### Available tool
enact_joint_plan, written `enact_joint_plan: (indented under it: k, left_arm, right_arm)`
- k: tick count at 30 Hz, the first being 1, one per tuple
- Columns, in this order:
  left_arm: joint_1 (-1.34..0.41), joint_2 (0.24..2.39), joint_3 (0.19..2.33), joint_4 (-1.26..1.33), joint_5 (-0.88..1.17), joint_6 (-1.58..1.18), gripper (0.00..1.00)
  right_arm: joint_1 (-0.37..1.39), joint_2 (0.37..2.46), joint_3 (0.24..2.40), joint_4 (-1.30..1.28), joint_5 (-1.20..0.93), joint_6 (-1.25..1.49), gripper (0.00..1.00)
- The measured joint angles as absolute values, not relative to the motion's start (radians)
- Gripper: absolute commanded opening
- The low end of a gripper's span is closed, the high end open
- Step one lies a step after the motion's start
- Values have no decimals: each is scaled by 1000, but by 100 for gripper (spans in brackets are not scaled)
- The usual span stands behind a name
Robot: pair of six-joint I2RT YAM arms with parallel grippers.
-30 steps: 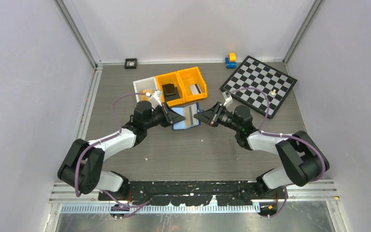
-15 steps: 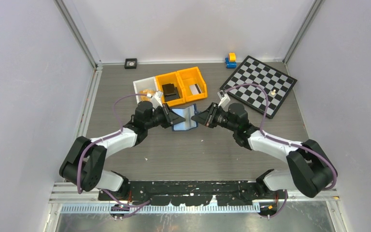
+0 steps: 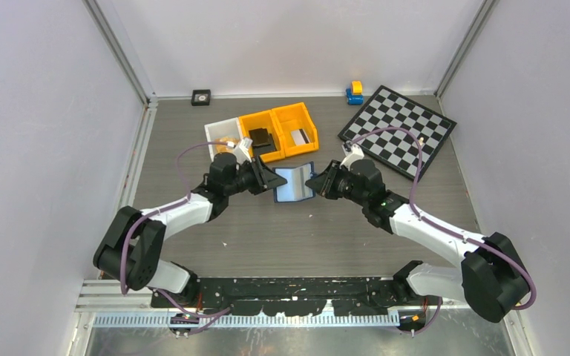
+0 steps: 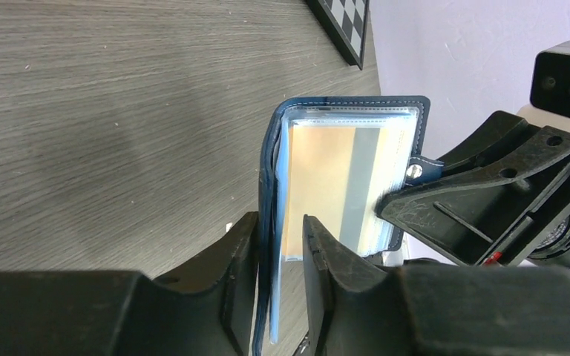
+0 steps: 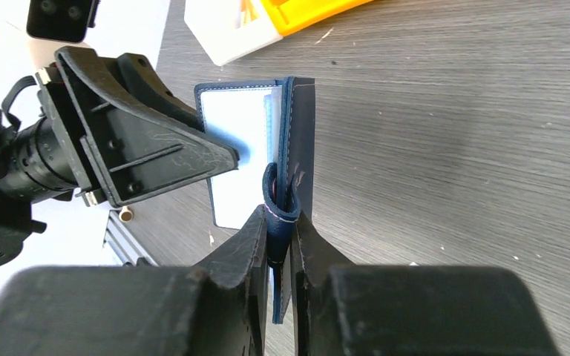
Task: Take the credit cards out of the card holder
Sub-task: Remove the credit card from the card holder.
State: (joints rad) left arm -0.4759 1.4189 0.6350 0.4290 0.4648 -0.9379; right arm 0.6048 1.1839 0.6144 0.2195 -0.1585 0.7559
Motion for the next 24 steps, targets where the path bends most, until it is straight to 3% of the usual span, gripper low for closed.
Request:
enact_joint_plan:
  k: [3,8,13,20,22,24]
  left_arm:
    - [-476,1430,639,429,467,-938,24]
    - [-476,1450,643,429,475,-938,34]
    - [-476,1482,656,430,495,-944,35]
    - [-476,1496,656,454,517,-968,42]
    - [-476,1496,656,485,525,-981,39]
    - [-477,1496,656,510,532,-990,28]
  right_arm:
    - [605,1180,614,193,-140,749,1]
    - [605,1180,614,189,-140,746,0]
    - [605,1176,614,195,-145,746,1]
    - [605,1158,609,229,-162,763,0]
    - [604,1154,606,241,-164,769,0]
    - [599,1154,602,251,-171,776,1]
